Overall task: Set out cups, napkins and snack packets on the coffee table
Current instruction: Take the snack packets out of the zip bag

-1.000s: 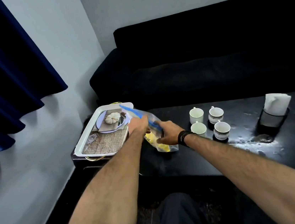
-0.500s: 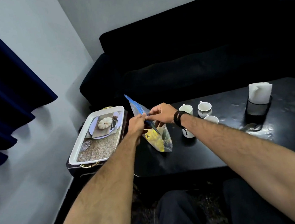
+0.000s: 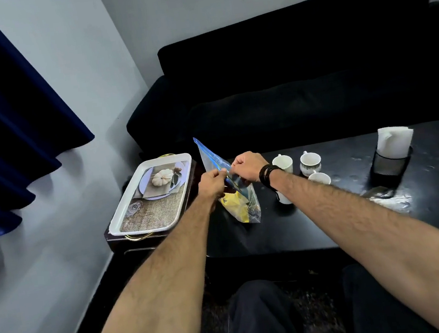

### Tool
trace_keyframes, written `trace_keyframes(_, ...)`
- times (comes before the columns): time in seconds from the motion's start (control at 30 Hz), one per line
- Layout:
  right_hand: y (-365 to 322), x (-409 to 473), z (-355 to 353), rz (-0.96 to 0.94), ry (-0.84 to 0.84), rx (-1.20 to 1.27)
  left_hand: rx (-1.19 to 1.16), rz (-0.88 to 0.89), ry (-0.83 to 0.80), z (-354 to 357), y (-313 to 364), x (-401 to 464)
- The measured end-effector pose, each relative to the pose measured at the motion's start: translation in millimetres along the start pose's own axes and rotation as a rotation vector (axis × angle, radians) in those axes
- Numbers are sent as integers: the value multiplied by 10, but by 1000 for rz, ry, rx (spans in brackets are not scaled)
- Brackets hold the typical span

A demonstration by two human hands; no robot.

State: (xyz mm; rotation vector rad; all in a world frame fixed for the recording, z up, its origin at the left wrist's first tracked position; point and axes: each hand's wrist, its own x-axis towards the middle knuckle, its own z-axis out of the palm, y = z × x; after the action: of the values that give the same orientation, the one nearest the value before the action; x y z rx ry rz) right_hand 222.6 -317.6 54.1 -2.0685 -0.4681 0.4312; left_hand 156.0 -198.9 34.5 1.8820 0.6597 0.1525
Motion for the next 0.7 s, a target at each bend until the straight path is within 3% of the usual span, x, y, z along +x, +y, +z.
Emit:
trace_keyframes(0.2,5,-82,-16,-85,-78,-107,173,31,16,-34,-72,29)
trace_keyframes(0.37,-25,-100,57,-117,46,-345,504,115,149,22,-56,-13)
trace_keyframes(0.63,144,-75,-132,16,323,-500,573,38,202,-339,-234,-78)
trace_keyframes(0.7,198,-58,-152,32,317,-482,559,79,201,-415,-288,-99)
